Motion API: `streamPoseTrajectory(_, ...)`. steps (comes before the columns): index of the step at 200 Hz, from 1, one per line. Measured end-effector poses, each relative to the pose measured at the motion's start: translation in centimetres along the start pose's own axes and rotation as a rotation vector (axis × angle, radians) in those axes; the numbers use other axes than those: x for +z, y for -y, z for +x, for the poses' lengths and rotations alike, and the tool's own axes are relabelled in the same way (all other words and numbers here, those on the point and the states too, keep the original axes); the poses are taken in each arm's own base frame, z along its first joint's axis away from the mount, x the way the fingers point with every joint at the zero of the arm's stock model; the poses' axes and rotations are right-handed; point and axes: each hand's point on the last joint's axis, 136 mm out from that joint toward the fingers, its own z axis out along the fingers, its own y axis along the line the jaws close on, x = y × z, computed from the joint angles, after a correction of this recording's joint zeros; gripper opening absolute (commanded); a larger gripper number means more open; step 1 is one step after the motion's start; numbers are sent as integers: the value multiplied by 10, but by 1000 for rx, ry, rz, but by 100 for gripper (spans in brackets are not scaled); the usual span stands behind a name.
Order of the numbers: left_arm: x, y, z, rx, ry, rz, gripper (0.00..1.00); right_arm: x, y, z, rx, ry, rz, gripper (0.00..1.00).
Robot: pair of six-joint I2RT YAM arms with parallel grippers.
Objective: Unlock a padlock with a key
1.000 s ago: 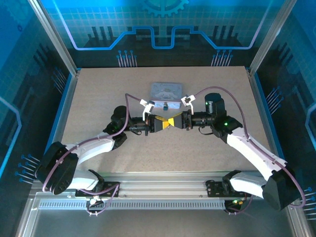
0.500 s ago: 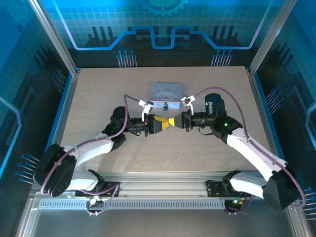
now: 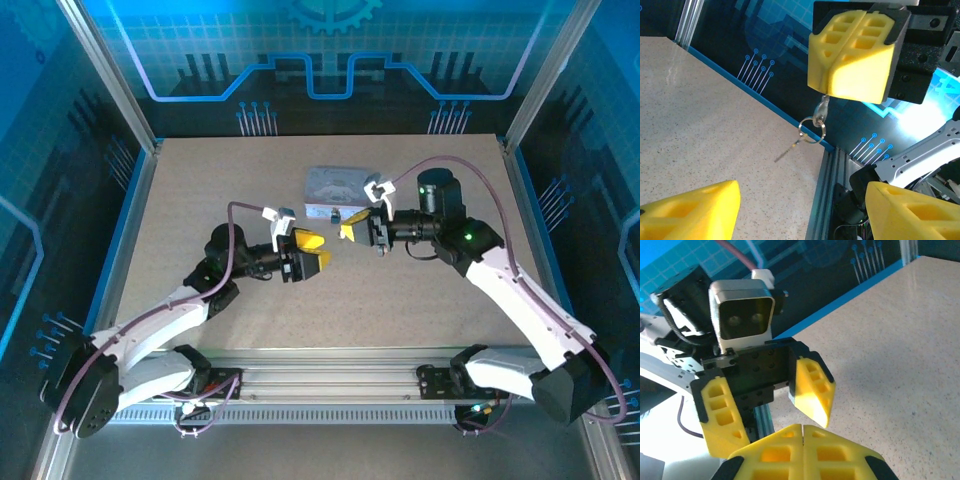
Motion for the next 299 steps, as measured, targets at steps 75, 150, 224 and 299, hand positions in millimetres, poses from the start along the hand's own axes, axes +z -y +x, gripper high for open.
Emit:
streamPoseTrajectory(75, 4, 4, 4, -39, -14, 45, 50, 17, -12, 13, -7, -60, -129, 0)
streamPoseTrajectory(150, 8, 2, 3, -55, -14, 49, 36, 17, -15, 9, -16, -43, -145, 0)
streamPoseTrajectory(224, 8, 9, -1, -59, -4, 92, 38, 19, -11, 18, 9, -53, -145, 0)
streamPoseTrajectory(299, 9, 11, -1, -66, -5, 104, 3, 21, -11, 19, 22, -53, -145, 0)
